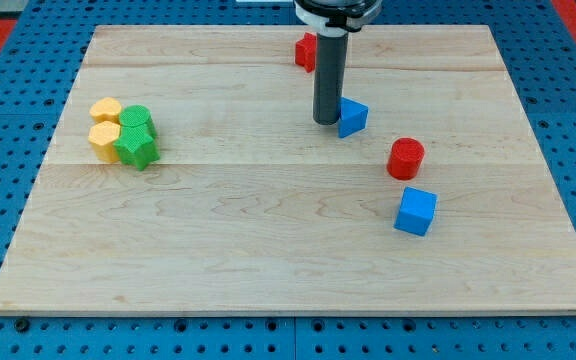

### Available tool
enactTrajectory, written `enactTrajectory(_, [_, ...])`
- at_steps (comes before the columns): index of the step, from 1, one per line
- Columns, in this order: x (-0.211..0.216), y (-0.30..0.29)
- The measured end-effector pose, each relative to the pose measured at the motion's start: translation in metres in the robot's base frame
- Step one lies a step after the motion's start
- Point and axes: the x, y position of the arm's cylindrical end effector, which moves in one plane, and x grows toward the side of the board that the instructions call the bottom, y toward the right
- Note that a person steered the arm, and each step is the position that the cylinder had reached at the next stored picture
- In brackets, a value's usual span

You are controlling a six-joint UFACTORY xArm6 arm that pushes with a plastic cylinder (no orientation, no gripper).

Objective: Put the blue triangle to the top of the red circle

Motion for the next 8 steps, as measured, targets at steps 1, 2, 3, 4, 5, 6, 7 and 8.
enactTrajectory(1, [0.0, 0.01])
enactTrajectory(2, [-0.002, 0.031])
enactTrajectory(3, [-0.003, 0.043])
enactTrajectory(4, [-0.003, 0.044])
enactTrajectory(5, [-0.003, 0.046])
enactTrajectory(6, [-0.005, 0.046])
enactTrajectory(7, [-0.007, 0.05])
enactTrajectory(8, [-0.007, 0.053])
